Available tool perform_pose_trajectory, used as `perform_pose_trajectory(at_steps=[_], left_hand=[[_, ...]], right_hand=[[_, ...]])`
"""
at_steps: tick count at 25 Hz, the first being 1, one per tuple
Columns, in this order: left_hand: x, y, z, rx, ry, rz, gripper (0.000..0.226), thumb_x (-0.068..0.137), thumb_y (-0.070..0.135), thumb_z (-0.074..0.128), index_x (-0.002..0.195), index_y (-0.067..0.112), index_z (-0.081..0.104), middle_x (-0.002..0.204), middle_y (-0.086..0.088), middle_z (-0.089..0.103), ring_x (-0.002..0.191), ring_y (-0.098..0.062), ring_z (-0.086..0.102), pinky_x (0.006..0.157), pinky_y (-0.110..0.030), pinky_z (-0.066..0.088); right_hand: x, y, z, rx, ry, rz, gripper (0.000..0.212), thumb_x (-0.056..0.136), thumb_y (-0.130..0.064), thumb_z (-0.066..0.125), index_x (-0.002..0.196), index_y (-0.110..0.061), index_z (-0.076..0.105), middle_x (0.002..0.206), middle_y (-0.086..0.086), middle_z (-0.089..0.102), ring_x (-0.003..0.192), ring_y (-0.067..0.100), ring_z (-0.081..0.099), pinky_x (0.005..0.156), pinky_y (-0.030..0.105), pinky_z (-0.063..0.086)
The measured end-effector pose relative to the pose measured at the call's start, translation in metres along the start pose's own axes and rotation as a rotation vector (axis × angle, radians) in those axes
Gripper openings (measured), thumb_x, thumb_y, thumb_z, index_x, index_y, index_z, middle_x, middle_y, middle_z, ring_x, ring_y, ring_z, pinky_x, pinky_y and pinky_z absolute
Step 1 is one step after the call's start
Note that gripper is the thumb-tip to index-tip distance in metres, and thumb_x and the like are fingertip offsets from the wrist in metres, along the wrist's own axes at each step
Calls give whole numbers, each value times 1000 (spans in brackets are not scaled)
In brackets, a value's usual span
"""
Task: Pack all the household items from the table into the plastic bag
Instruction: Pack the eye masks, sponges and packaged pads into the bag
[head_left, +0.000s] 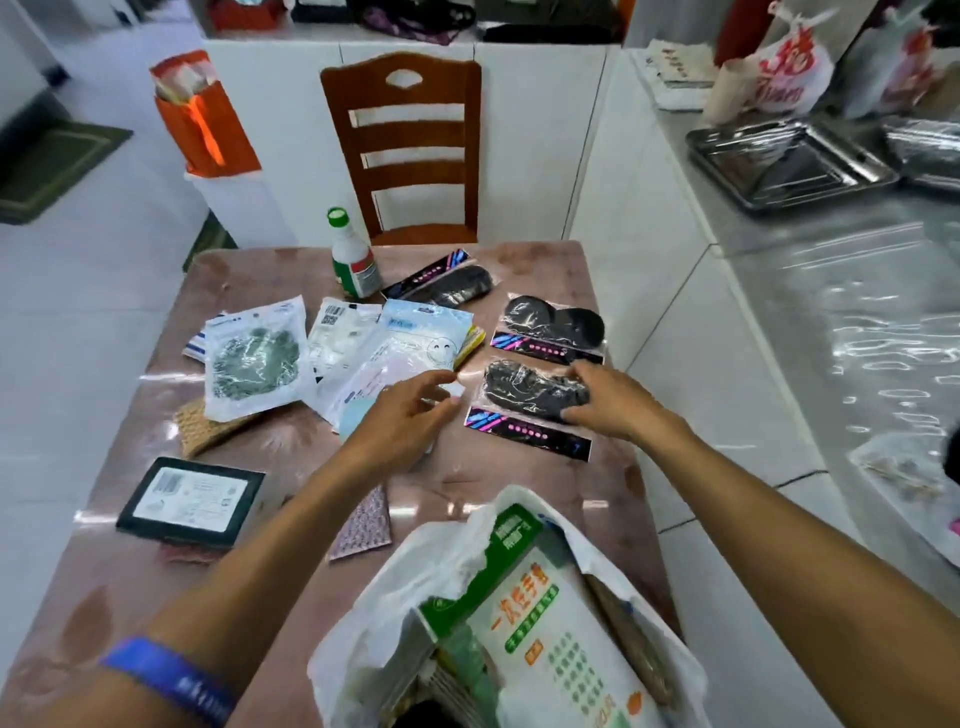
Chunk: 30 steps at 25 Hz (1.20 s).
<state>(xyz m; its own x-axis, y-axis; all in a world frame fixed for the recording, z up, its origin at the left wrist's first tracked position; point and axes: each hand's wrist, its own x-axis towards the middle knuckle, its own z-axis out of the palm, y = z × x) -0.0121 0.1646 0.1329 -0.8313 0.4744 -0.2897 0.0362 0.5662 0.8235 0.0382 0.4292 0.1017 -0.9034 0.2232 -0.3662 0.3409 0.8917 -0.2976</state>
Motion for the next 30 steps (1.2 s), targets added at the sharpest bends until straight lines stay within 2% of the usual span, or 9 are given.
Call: perform_pose_trajectory(at_steps=[6, 9, 13, 15, 18, 20, 23, 27, 30], left_hand=[[64, -14, 13, 173, -53, -70, 36, 92, 36, 61, 128, 34, 56, 118, 6, 62, 108, -14, 60, 92, -34, 49], [87, -7, 23, 356, -63, 30, 44, 89, 30, 67, 131, 30, 54, 122, 4, 62, 111, -17, 58, 91, -33, 49], [120, 10, 39, 918, -140, 303, 76, 76, 40, 74, 143, 26, 40, 141, -3, 51, 128, -27, 45, 107, -46, 35], [129, 20, 44, 942, -125, 254, 47, 80, 34, 70, 125, 27, 59, 120, -4, 66, 112, -27, 58, 87, -34, 42], [137, 19, 38, 754, -2, 114, 20, 82, 27, 67, 102, 29, 69, 97, -3, 70, 89, -26, 63, 63, -29, 40], [137, 11, 28, 609, 51, 21, 17, 82, 27, 69, 99, 29, 69, 93, 2, 70, 86, -23, 62, 68, -31, 46], [132, 0, 16, 460, 85, -10, 8, 81, 25, 73, 85, 27, 67, 83, 5, 69, 82, -20, 63, 72, -32, 50], [114, -16, 9, 397, 112, -11, 22, 81, 22, 74, 70, 30, 57, 69, 12, 61, 71, -14, 60, 66, -28, 48], [88, -18, 6, 341, 127, -28, 20, 82, 20, 73, 70, 27, 59, 66, 12, 63, 67, -13, 59, 62, -26, 46]], right_hand=[[89, 43, 80, 51, -17, 133, 101, 56, -52, 87, 141, -30, 37, 139, 5, 51, 124, 29, 51, 99, 47, 46], [91, 41, 79, 1, -93, 47, 74, 63, -44, 84, 128, -25, 55, 121, 5, 66, 104, 28, 63, 87, 38, 53], [84, 19, 28, 20, -150, -415, 33, 69, -35, 80, 95, -22, 66, 94, -5, 66, 88, 18, 60, 71, 35, 49], [88, 16, 3, 296, -277, -496, 33, 73, -28, 82, 101, -19, 68, 92, -8, 64, 82, 7, 59, 71, 28, 46], [129, 38, -10, 716, -47, -201, 60, 77, -32, 80, 130, -20, 55, 127, -1, 61, 111, 14, 59, 92, 33, 49], [166, 60, -3, 448, 232, 128, 80, 75, -41, 77, 141, -19, 38, 146, 6, 44, 126, 30, 48, 101, 44, 44], [197, 74, 22, 61, 192, 193, 96, 75, -41, 78, 147, -11, 22, 156, 9, 24, 133, 39, 34, 100, 49, 40], [218, 79, 32, 135, 93, 298, 96, 63, -47, 86, 137, -11, 38, 138, 13, 48, 120, 37, 51, 92, 43, 48], [193, 75, 41, 282, -77, 306, 62, 58, -48, 86, 108, -16, 66, 101, 9, 74, 82, 27, 70, 75, 36, 57]])
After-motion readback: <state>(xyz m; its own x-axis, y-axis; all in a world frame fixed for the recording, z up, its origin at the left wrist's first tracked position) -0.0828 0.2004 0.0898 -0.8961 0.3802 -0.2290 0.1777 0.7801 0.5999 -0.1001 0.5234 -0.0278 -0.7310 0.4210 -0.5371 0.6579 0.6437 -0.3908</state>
